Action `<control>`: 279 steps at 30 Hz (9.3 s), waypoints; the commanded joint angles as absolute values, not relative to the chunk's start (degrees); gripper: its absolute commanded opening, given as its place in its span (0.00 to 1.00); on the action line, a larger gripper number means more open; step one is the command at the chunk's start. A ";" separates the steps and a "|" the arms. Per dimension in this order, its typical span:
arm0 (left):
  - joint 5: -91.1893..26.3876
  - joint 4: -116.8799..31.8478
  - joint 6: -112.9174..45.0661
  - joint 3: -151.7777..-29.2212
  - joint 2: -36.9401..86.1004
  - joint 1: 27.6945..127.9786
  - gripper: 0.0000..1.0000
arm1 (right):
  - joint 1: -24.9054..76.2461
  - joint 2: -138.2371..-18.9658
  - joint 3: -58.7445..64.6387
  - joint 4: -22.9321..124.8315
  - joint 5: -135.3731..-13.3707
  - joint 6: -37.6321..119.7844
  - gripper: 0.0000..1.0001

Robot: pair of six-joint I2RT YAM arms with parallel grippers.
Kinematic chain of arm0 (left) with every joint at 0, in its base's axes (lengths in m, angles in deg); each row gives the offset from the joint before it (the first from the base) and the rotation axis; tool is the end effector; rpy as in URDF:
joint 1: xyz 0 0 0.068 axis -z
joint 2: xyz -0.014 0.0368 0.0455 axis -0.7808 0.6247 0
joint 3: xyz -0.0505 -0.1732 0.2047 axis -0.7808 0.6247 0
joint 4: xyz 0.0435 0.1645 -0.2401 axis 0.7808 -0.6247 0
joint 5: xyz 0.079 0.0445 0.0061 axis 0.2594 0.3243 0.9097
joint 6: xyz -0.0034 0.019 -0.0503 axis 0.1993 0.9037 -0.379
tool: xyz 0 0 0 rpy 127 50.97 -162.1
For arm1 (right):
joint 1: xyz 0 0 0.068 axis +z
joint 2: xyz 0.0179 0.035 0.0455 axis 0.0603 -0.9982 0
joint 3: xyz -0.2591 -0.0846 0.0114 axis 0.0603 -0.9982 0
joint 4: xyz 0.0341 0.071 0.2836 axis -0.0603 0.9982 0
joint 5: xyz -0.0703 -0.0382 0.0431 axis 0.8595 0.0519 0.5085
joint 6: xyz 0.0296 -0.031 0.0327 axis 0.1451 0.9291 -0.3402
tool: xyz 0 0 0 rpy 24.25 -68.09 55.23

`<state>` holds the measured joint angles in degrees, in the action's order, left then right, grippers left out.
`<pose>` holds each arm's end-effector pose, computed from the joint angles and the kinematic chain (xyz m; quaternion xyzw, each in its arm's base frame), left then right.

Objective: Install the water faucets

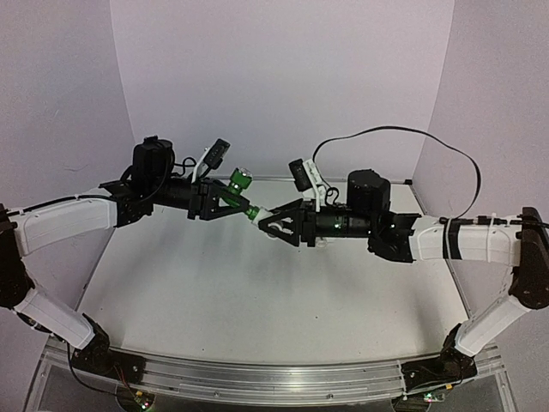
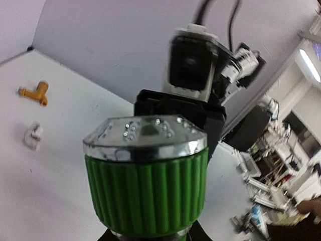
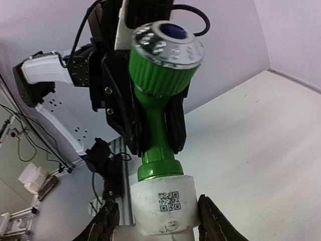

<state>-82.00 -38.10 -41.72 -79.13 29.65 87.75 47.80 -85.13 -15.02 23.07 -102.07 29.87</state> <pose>0.2641 -0.2322 0.3151 0.3989 0.6335 -0.5895 0.3034 0.2244 0.3126 0.2848 -0.3980 0.6005 0.5546 0.4165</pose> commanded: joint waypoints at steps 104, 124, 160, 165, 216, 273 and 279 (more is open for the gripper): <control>-72.04 -1.57 -93.44 -80.38 75.96 45.22 0.43 | 35.50 -61.82 -21.09 56.68 -82.53 23.84 0.98; -39.59 -65.00 -82.63 -83.52 51.63 45.18 0.92 | 35.65 -62.46 -21.13 56.65 -80.10 23.80 0.98; -63.01 -58.32 -52.35 -81.61 15.63 54.77 0.99 | 35.33 -83.89 -18.17 63.57 -57.19 20.80 0.98; -64.85 -59.24 -50.76 -81.25 16.95 54.85 0.98 | 33.27 -91.19 -12.53 63.42 -61.80 20.63 0.98; -55.79 -68.06 -41.96 -81.18 16.59 58.81 0.98 | 33.70 -107.95 2.11 63.63 -82.89 22.67 0.00; -56.35 -68.61 -41.86 -81.13 18.96 58.76 0.97 | 51.61 -121.06 -18.32 -12.98 -89.01 -24.50 0.58; -56.57 -68.62 -41.77 -81.12 19.25 58.84 0.97 | 51.58 -112.17 -23.49 -0.01 -88.02 -12.23 0.59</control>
